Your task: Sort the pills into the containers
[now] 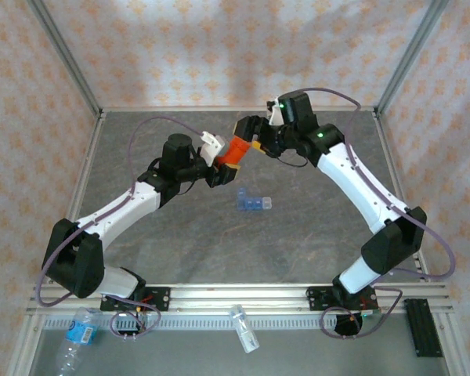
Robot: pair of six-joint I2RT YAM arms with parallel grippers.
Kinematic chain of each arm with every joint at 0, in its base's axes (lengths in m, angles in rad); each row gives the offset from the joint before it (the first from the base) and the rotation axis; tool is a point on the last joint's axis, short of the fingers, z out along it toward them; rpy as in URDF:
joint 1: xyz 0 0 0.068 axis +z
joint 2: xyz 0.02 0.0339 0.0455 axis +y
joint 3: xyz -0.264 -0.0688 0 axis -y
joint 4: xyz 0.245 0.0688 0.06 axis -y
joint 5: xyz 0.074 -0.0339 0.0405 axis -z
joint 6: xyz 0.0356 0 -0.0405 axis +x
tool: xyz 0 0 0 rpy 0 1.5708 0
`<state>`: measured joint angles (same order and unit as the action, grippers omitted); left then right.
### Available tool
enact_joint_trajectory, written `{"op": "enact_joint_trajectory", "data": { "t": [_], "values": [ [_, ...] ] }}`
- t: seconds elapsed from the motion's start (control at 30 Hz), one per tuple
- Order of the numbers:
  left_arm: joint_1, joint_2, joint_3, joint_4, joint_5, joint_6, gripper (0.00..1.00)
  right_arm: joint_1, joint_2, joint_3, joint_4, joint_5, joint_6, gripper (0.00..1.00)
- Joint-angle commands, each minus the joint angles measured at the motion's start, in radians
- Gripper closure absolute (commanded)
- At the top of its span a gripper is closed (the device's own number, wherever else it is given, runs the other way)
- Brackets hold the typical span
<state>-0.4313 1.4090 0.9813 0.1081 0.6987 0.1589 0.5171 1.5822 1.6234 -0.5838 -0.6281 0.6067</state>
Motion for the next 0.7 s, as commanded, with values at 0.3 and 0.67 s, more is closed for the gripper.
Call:
{"op": "enact_joint_trajectory", "data": {
  "t": [0.3,0.67],
  "values": [
    [0.001,-0.022,0.048,0.007,0.013,0.013,1.00,0.015,0.013,0.006,0.007,-0.013,-0.009,0.48],
    [0.001,-0.029,0.062,-0.013,0.060,0.004,1.00,-0.033,-0.040,-0.139,0.181,-0.269,-0.479,0.60]
  ]
}}
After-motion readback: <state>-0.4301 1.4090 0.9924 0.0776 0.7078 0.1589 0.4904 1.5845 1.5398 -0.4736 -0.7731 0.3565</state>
